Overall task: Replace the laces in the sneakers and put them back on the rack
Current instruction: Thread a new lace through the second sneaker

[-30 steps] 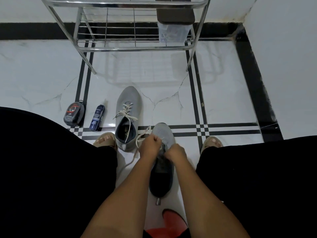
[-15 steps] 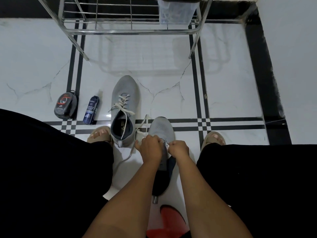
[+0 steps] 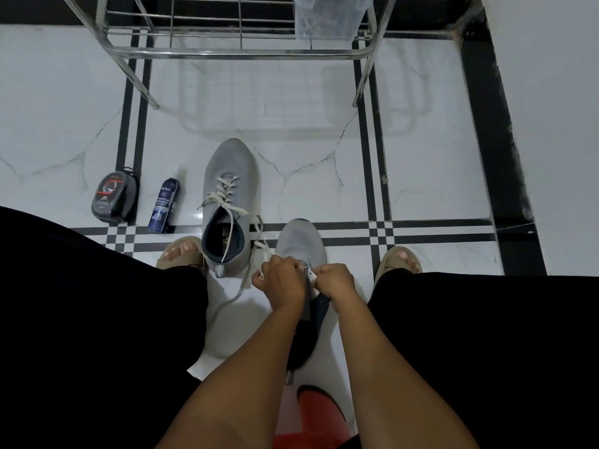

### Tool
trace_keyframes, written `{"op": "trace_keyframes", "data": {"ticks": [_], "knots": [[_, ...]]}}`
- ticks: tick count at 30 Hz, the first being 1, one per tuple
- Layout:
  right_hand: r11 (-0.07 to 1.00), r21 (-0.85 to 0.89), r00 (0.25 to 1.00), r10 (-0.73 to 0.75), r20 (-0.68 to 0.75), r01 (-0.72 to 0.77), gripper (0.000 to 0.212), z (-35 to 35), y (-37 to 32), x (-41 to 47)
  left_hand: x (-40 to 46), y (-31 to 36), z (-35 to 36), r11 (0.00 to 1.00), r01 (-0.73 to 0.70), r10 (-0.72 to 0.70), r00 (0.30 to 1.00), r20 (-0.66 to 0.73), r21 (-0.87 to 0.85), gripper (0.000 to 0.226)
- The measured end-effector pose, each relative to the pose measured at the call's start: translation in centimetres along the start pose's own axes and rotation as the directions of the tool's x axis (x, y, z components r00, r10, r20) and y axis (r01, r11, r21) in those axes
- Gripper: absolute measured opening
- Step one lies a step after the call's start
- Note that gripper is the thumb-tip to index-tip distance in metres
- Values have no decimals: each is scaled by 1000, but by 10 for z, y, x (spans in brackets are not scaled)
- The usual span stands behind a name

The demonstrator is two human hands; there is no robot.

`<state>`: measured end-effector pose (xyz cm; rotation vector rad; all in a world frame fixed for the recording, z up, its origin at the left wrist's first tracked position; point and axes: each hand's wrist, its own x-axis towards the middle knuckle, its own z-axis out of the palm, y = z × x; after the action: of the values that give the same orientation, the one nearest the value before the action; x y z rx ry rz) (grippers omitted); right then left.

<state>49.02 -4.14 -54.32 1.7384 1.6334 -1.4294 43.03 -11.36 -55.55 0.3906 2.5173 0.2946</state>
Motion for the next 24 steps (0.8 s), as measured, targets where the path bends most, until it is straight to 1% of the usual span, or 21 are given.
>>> {"op": "trace_keyframes", "data": {"ticks": [2, 6, 8, 10, 13, 15, 16, 18, 21, 24], "knots": [[1000, -19, 1000, -8, 5, 9, 35, 0, 1, 1, 1, -4, 2, 991, -105, 107, 994, -22, 88, 20], [999, -42, 999, -35, -3, 35, 31, 0, 1, 0, -3, -7, 6, 948, -242, 261, 963, -66, 207, 9], [996, -69, 998, -58, 0, 58, 30, 0, 1, -1, -4, -6, 10, 921, -297, 325, 943, -76, 253, 9], [996, -60, 997, -72, -5, 71, 29, 0, 1, -2, -4, -6, 11, 922, -300, 321, 946, -51, 246, 11], [997, -43, 998, -59, 33, 60, 24, -1, 3, 2, -2, -6, 11, 947, -259, 276, 958, -71, 188, 12], [998, 69, 999, -8, 54, 5, 14, -2, 1, 5, -1, -7, 9, 963, -232, 245, 966, -86, 140, 16], [995, 102, 999, -5, 36, 1, 15, -3, 0, 5, -3, -8, 10, 965, -229, 240, 967, -81, 124, 17], [994, 51, 995, -89, -51, 92, 17, -2, -2, 9, -6, -10, 10, 961, -248, 257, 964, -63, 123, 17], [978, -99, 977, -193, -89, 184, 26, 4, -5, 7, -8, -12, 7, 961, -259, 265, 963, -50, 99, 18], [962, -200, 964, -219, -153, 187, 17, 9, -6, 7, -9, -13, 5, 960, -271, 275, 960, -51, 70, 18]]}}
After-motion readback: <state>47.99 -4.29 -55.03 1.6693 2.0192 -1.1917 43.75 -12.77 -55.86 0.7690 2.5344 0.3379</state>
